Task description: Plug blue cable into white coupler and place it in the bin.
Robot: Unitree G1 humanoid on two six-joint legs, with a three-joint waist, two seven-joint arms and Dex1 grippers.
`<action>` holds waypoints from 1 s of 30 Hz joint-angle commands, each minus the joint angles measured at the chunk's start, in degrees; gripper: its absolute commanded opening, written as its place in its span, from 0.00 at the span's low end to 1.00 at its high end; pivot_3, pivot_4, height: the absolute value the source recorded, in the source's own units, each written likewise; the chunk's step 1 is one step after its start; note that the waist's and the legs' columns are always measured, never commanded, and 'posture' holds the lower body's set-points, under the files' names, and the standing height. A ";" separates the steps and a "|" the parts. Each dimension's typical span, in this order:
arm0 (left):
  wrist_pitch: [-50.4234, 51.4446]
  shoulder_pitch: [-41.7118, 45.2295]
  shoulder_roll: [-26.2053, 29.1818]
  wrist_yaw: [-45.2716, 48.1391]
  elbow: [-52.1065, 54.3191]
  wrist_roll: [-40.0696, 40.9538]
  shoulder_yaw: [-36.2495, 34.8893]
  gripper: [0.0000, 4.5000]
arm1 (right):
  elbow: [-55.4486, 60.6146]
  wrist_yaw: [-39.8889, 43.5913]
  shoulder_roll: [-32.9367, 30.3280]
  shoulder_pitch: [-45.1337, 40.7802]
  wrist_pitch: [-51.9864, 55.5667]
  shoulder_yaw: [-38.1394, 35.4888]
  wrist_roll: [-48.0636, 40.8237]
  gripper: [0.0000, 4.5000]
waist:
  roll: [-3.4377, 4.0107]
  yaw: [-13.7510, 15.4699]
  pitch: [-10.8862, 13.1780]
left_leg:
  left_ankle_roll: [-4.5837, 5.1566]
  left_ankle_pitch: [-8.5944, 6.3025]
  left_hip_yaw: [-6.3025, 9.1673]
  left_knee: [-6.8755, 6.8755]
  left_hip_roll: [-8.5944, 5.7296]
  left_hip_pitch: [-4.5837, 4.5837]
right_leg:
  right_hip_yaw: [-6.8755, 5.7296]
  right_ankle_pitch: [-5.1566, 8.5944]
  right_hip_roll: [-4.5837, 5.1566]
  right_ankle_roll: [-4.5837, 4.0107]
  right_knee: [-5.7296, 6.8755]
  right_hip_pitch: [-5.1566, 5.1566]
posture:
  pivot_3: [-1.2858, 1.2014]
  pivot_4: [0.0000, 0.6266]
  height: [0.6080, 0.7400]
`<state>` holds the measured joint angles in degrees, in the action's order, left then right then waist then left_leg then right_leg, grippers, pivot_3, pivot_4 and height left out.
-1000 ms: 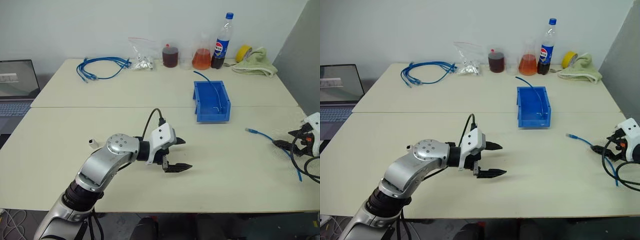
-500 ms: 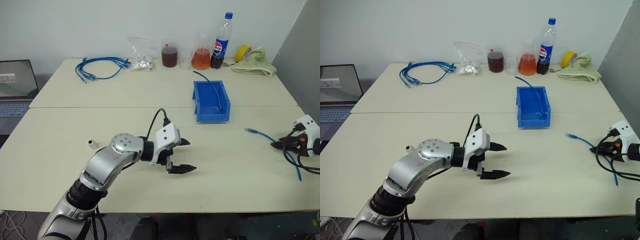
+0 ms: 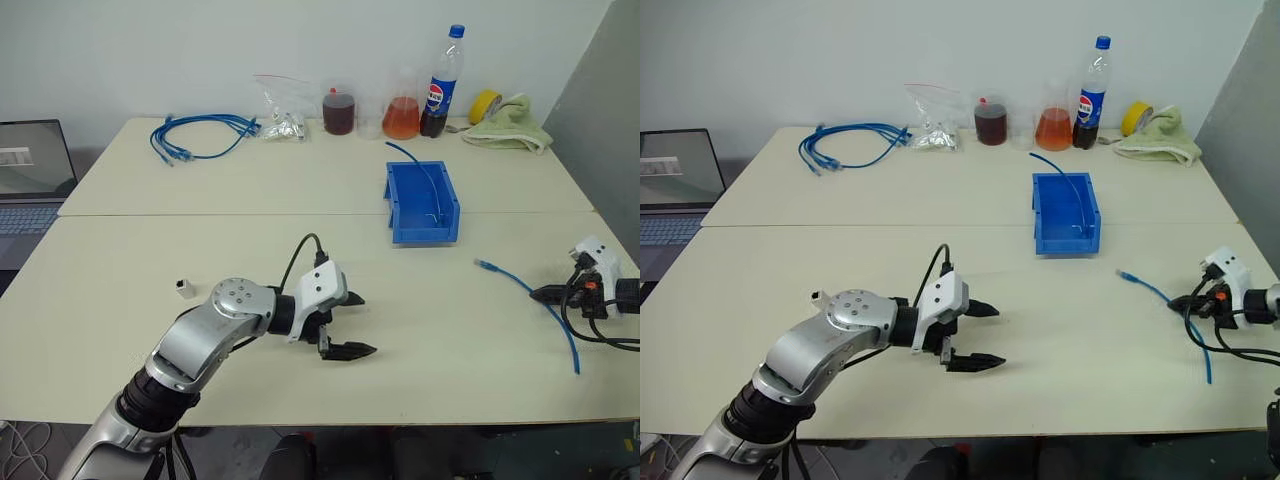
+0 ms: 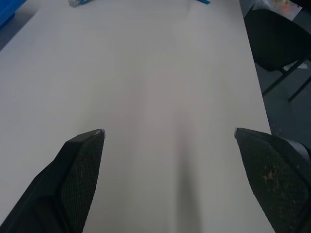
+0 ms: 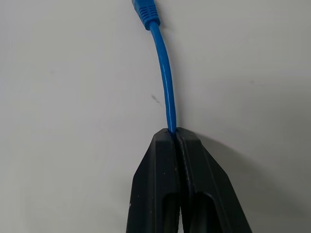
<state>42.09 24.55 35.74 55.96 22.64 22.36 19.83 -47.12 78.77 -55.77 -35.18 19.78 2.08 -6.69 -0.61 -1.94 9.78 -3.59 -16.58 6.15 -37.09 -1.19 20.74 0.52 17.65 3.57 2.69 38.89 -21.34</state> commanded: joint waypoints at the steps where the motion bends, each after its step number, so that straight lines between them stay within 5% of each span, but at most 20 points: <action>1: -0.22 -0.60 0.95 0.46 2.38 1.02 -1.61 1.00 | 8.92 3.31 -0.20 1.05 -0.99 1.05 -0.42 0.00 | 0.00 -0.01 0.00 | 0.00 0.00 -0.01 0.00 0.00 0.00 | 0.02 0.00 0.00 0.00 0.00 -0.01 | 0.52 0.24 1.00; 6: 1.35 -3.08 3.50 0.14 4.54 2.80 -4.78 1.00 | 24.46 5.15 -0.59 3.41 -2.22 2.95 -0.48 0.00 | 0.01 -0.03 0.01 | 0.00 0.00 -0.03 0.00 0.00 0.03 | 0.05 -0.01 0.00 0.01 0.03 -0.07 | 0.52 0.24 1.00; 13: 0.97 -15.67 14.13 0.89 9.46 2.96 -10.94 1.00 | 42.29 1.45 6.09 3.72 -0.01 9.39 0.42 0.00 | -0.07 -0.25 0.06 | 0.01 -0.02 0.06 0.05 0.10 0.04 | 0.08 0.00 -0.07 0.01 0.02 -0.14 | 0.52 0.24 1.00; 30: -4.32 -24.91 16.04 -2.61 5.77 0.39 -16.61 1.00 | 47.27 -6.28 20.49 2.74 6.16 17.98 1.06 0.00 | -0.15 0.22 0.15 | 0.21 -0.13 0.15 0.05 0.02 0.09 | 0.14 -0.04 -0.01 0.03 0.07 -0.29 | 0.52 0.24 1.00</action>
<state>39.37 0.07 52.27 53.95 28.84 23.63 4.15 -1.90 72.65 -35.62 -31.18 25.72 19.49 -5.68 -0.76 -1.73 9.93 -3.38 -16.71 6.30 -37.04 -1.17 20.83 0.66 17.62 3.56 2.72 38.97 -21.64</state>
